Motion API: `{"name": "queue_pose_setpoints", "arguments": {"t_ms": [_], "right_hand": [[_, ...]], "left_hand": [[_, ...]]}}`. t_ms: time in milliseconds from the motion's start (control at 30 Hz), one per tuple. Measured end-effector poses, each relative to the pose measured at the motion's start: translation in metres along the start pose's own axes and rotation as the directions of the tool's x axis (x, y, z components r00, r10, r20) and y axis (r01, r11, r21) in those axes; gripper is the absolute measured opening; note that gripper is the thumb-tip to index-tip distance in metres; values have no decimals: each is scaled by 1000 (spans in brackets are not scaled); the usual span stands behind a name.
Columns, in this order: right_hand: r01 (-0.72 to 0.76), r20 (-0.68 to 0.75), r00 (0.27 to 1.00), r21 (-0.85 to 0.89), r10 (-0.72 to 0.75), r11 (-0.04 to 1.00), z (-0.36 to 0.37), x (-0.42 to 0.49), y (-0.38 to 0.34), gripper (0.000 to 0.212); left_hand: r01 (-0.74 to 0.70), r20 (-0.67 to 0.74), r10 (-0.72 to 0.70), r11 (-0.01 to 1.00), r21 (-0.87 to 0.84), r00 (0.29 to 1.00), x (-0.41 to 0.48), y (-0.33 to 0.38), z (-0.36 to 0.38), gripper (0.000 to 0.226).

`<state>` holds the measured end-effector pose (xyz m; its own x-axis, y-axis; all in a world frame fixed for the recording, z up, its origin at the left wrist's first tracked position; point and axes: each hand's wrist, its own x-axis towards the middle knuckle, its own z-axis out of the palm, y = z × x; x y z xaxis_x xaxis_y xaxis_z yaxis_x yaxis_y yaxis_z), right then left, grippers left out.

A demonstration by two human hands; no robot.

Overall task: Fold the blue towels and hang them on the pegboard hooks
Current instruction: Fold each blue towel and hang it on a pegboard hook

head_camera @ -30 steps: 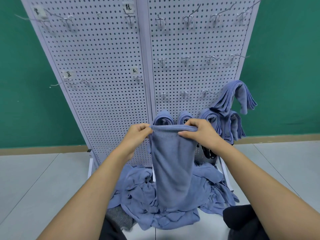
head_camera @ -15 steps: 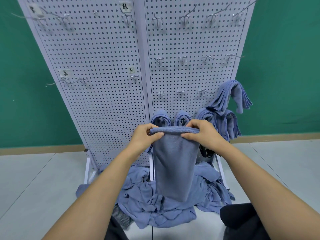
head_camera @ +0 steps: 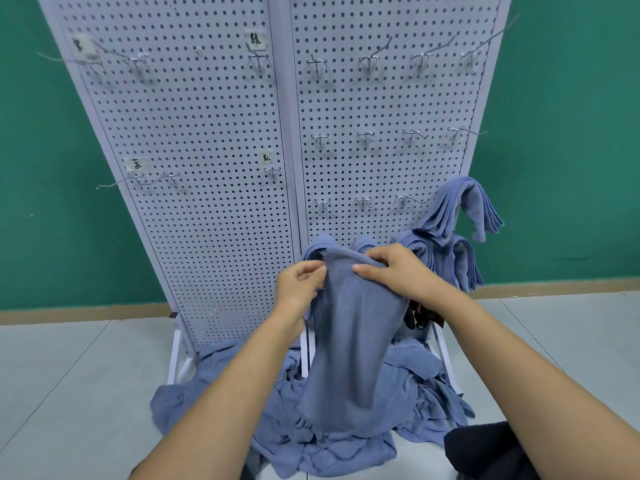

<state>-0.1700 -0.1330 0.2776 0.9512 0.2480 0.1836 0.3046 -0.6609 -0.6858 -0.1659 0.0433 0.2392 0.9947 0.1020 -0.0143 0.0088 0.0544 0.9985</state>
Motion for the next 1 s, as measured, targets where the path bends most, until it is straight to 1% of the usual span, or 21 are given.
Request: {"name": "queue_pose_setpoints", "arguments": {"t_ms": [67, 167, 267, 333, 400, 467, 500, 533, 567, 600, 633, 667, 700, 767, 833, 900, 933, 1000], "right_hand": [[-11, -13, 1000, 54, 12, 998, -9, 5, -11, 36], [2, -28, 1000, 110, 1, 994, -23, 13, -33, 34], [10, -45, 999, 211, -1, 978, -36, 21, -56, 31], [22, -71, 997, 271, -3, 962, -48, 23, -75, 28], [65, -105, 994, 321, -32, 945, -62, 26, -96, 20], [112, -159, 986, 379, -54, 918, -77, 30, -117, 20], [133, -190, 980, 411, -58, 902, -84, 33, -125, 20], [153, -217, 974, 442, -61, 884, -91, 35, -133, 20], [175, -241, 968, 478, -63, 861, -98, 37, -138, 21], [196, -263, 963, 519, -63, 832, -104, 38, -142, 21], [215, -284, 957, 559, -59, 801, -110, 38, -143, 20], [226, -300, 953, 590, -49, 775, -113, 38, -140, 20], [223, -311, 950, 614, -28, 757, -113, 38, -135, 20], [177, -305, 951, 662, 45, 728, -108, 36, -115, 21], [106, -289, 946, 699, 144, 707, -98, 34, -87, 21], [5, -257, 931, 718, 259, 696, -85, 33, -53, 21], [-56, -231, 920, 725, 318, 687, -77, 32, -38, 25], [-161, -158, 907, 728, 391, 666, -64, 29, -13, 31]], "left_hand": [[38, -51, -36, 999, 28, 998, 4, -6, -5, 13], [117, -11, -116, 991, 60, 993, 3, -10, -11, 23], [214, 24, -217, 973, 82, 976, 2, -17, -15, 30], [296, 52, -297, 955, 23, 953, 0, -21, -19, 42], [365, 84, -363, 931, -17, 928, -2, -22, -23, 53], [414, 107, -411, 910, -17, 906, -8, -17, -27, 59], [458, 133, -449, 888, -44, 884, -10, -15, -31, 68], [521, 171, -499, 845, -123, 849, -11, -13, -35, 78], [586, 216, -545, 770, -252, 810, -10, -11, -40, 83], [626, 274, -564, 674, -391, 779, -9, -9, -46, 82], [632, 310, -556, 608, -481, 771, -6, -5, -51, 77], [619, 341, -524, 570, -541, 781, -5, -2, -56, 69], [588, 333, -490, 588, -556, 805, -1, -1, -63, 59], [521, 278, -441, 684, -511, 853, 6, 3, -76, 38], [480, 252, -411, 702, -526, 876, 10, 10, -90, 26], [479, 266, -399, 715, -510, 878, 15, 10, -107, 22], [480, 277, -392, 734, -480, 877, 15, 11, -114, 23], [488, 271, -408, 776, -399, 872, 19, 9, -127, 27]]}}
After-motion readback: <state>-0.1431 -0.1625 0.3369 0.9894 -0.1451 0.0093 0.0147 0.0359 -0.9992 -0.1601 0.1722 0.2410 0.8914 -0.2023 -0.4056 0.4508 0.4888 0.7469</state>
